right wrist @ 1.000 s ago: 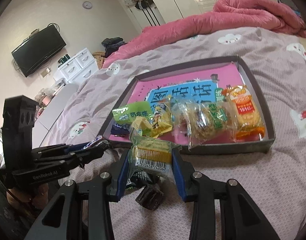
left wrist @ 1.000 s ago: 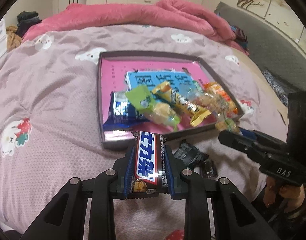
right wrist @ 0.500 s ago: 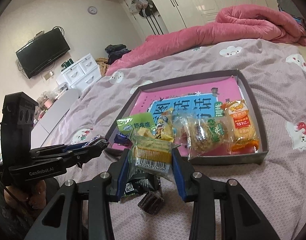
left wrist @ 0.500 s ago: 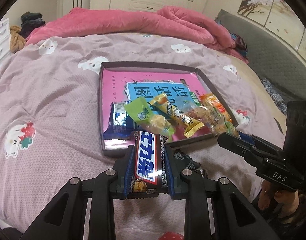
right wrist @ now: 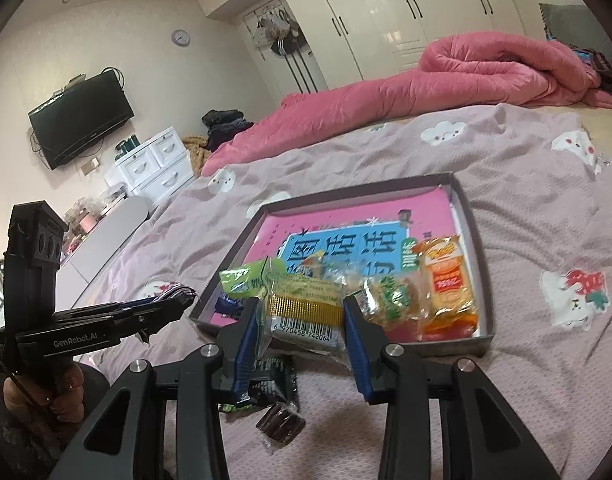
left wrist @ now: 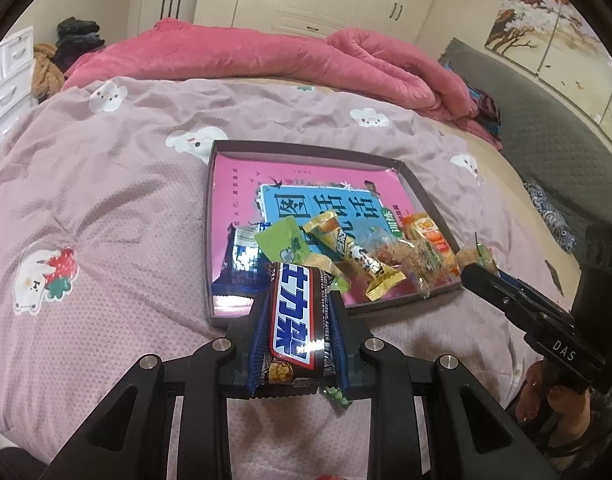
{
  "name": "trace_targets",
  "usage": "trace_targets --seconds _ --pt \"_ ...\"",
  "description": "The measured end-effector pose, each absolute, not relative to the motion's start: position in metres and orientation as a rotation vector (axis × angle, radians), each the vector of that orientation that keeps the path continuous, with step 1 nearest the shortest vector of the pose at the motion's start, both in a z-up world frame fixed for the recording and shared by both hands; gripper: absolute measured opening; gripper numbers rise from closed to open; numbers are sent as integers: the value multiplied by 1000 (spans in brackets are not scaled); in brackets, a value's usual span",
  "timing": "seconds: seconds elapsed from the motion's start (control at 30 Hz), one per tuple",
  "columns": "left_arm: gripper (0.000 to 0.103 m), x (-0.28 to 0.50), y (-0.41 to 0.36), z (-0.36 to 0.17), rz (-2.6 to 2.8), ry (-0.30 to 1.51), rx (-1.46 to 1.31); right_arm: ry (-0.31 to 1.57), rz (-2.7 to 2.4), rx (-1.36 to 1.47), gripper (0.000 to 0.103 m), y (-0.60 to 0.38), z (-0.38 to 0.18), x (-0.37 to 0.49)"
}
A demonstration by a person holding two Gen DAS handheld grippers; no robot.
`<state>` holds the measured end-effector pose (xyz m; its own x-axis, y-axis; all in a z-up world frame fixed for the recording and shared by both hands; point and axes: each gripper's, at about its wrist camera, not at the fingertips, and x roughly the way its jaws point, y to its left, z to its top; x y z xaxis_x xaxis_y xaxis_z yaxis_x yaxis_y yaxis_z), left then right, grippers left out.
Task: Organize snacks
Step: 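Lift the Snickers bar and cake bag and carry both over the tray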
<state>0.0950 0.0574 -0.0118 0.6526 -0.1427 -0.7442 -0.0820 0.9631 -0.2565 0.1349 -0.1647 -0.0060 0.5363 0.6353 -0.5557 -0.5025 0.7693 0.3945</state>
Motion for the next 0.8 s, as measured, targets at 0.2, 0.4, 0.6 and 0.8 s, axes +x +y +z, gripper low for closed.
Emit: trace_targets --seconds 0.2,0.4,0.6,0.8 --pt "29 99 56 -7 -30 844 -282 727 648 220 41 -176 -2 140" --pt "29 108 52 -3 -31 836 -283 724 609 244 41 -187 -1 145" --pt "29 120 44 -4 -36 836 -273 716 567 262 41 -198 0 151" --pt "29 132 36 -10 -41 848 -274 724 512 292 41 -210 -3 160"
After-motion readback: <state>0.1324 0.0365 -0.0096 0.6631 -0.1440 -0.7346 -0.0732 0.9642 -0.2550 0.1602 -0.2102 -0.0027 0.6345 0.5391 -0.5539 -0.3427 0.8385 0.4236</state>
